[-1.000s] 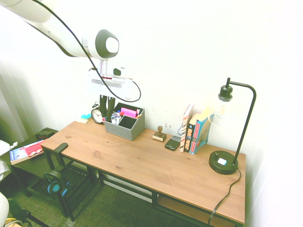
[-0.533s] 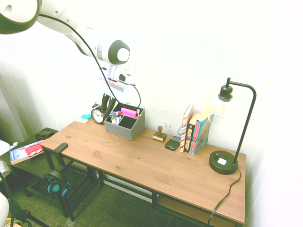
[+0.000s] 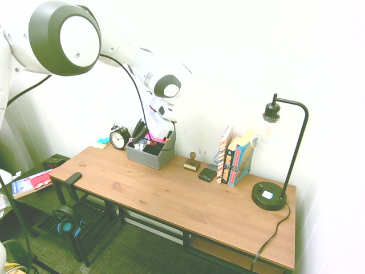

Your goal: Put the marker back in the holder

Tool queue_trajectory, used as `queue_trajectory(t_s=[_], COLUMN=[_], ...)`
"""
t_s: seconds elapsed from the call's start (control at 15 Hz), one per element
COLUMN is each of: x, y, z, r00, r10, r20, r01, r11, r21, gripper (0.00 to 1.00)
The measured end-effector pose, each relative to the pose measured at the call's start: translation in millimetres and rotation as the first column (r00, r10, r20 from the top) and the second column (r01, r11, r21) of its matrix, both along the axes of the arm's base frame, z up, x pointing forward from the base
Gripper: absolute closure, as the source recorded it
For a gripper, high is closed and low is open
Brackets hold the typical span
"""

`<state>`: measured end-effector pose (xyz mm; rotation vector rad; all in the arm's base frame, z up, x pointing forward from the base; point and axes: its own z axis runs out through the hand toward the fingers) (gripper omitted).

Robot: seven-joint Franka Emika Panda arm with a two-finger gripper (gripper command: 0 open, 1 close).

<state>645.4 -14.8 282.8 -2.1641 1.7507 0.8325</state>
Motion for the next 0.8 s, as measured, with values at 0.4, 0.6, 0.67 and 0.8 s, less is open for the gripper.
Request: queue_trajectory(t_s=[0.4, 0.6, 0.67, 0.8], x=[24, 25, 25, 24], y=[-11, -15, -16, -19], z=[-35, -43, -45, -49], r00=[0.995, 0.994, 0.995, 0.995], r10=[-0.102, -0.1, -0.097, -0.097], r20=[0.021, 0.032, 0.032, 0.028], r01=[0.102, 0.099, 0.096, 0.096], r11=[0.994, 0.995, 0.995, 0.995], r21=[0.032, 0.034, 0.036, 0.037], gripper=[0.0, 0.0, 0.0, 0.0])
